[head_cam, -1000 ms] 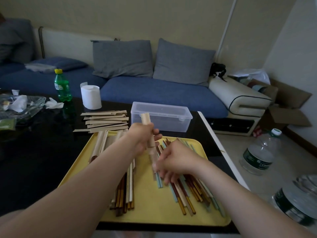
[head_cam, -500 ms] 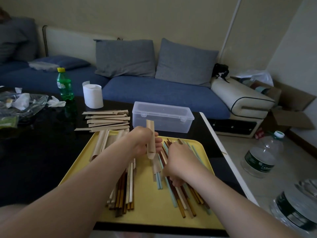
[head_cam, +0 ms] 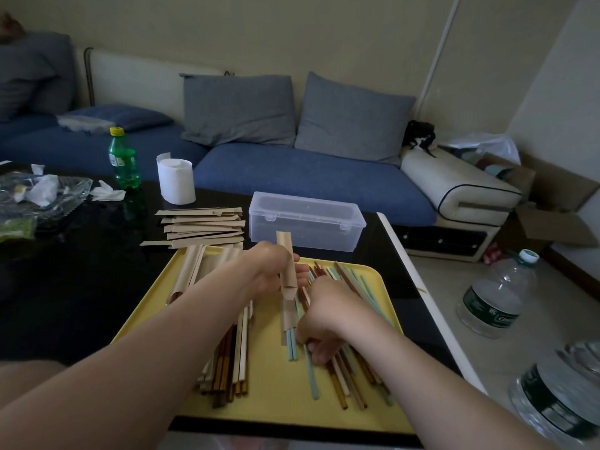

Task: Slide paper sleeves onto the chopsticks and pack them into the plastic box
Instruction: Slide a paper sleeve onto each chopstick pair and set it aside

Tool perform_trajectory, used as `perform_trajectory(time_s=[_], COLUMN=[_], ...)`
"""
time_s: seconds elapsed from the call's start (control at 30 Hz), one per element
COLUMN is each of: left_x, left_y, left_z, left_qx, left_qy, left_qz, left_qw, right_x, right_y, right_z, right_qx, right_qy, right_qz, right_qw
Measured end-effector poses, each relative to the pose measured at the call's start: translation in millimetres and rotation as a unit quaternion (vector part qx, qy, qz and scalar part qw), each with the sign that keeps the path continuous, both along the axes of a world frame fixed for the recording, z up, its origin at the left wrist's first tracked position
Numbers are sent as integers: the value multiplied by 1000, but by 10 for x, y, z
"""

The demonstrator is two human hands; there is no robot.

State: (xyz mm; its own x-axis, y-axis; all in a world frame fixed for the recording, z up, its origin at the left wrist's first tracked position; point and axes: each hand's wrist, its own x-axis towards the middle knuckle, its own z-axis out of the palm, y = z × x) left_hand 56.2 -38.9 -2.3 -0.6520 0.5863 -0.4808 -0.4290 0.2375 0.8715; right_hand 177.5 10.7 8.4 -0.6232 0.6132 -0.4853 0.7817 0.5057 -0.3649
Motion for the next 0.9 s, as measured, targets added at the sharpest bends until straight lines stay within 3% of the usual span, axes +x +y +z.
perform_trajectory(time_s=[0.1,0.23,0.43,0.6,0.83,0.9], left_x=[-5,-41,4,28,86,71], left_y=[10,-65,-138,-167,-141,-132], left_z=[-65,-81,7,11,7,16], left_qx=[12,35,74,66,143,170], left_qy=[6,-34,-52,-37,-58,-65], left_qz=[29,72,76,64,18,38], left_qw=[999,996,993,995,988,983], right_x=[48,103,196,214,95,88], right_y=[54,107,-2,36,110,129], right_z=[49,90,174,171,114,147], right_qx=[-38,15,-33,-20,-83,-103], right_qy=[40,108,34,33,215,186], right_qz=[-24,33,108,96,-33,-39], right_qw=[998,993,993,995,972,976])
